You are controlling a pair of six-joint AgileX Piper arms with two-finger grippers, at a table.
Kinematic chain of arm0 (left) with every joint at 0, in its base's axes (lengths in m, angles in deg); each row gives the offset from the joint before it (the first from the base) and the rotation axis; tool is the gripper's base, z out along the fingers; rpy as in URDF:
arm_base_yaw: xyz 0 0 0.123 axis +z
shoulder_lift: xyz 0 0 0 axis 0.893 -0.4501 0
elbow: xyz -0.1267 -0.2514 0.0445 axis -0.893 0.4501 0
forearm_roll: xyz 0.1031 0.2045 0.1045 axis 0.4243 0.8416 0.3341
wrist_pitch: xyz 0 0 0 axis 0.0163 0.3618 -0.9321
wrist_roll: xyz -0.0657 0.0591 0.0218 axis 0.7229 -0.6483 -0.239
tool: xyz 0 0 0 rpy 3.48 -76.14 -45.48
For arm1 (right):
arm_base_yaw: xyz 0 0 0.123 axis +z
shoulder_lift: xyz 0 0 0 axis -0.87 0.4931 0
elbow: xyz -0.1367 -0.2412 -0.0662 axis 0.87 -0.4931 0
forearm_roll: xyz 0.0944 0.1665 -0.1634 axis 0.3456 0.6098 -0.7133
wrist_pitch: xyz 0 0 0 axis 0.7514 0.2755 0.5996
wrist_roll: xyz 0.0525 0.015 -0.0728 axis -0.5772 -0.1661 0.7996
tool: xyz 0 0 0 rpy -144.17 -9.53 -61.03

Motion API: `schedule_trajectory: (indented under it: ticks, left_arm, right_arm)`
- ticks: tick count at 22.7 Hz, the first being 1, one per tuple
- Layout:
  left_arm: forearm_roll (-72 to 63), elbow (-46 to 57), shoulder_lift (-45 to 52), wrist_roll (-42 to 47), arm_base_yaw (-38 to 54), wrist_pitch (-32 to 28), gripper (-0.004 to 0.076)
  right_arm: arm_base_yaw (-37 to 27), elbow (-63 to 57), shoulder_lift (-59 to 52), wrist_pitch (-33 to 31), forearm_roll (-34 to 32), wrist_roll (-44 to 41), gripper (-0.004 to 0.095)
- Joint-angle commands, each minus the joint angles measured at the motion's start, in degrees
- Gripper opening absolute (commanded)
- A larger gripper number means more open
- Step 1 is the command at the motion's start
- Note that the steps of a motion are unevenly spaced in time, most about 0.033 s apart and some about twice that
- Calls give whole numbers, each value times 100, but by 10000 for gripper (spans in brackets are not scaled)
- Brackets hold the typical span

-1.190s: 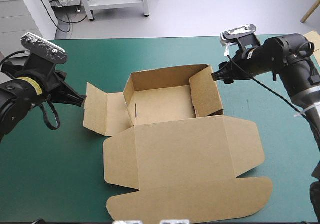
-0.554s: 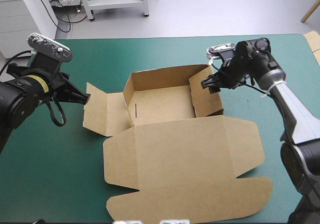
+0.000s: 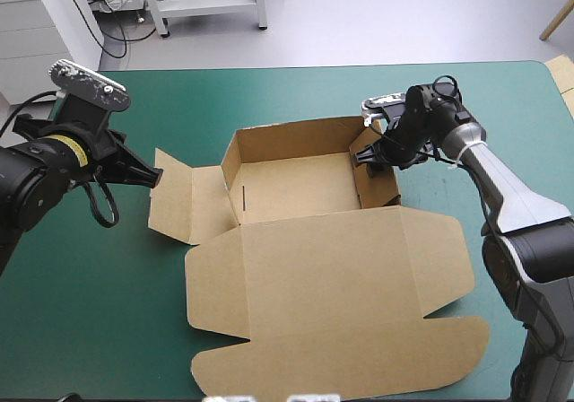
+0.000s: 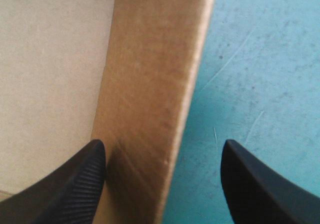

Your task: Fold the box

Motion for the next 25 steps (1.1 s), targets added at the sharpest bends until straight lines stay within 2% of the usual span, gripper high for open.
schedule_trajectory:
  ticks: [1, 8, 10, 11, 13, 17, 20, 21, 25]
  left_arm:
    - [72, -143, 88, 91, 18, -277, 7]
    - [72, -143, 88, 91, 18, -277, 7]
    - [72, -143, 88, 91, 18, -277, 7]
    - [72, -143, 88, 91, 18, -277, 7]
    - [72, -143, 88, 105, 18, -277, 7]
    - [72, -143, 88, 176, 18, -266, 7]
    - [72, -143, 88, 176, 18, -201, 7]
    - [72, -143, 88, 164, 18, -179, 7]
    - [72, -143, 58, 195, 18, -179, 7]
  right_arm:
    - [-56, 179, -251, 97, 101, 79, 581]
    - [-56, 179, -127, 55, 194, 97, 319]
    - [-56, 179, -127, 55, 182, 97, 212]
    - [-56, 179, -127, 44, 173, 97, 114]
    - [-56, 179, -127, 44, 173, 97, -21]
    - [-71, 203, -138, 55, 173, 149, -20]
    - [-152, 394, -213, -162, 188, 281, -21]
    - [-232, 575, -310, -345, 177, 302, -21]
    - [-549, 632, -840, -345, 193, 600, -22]
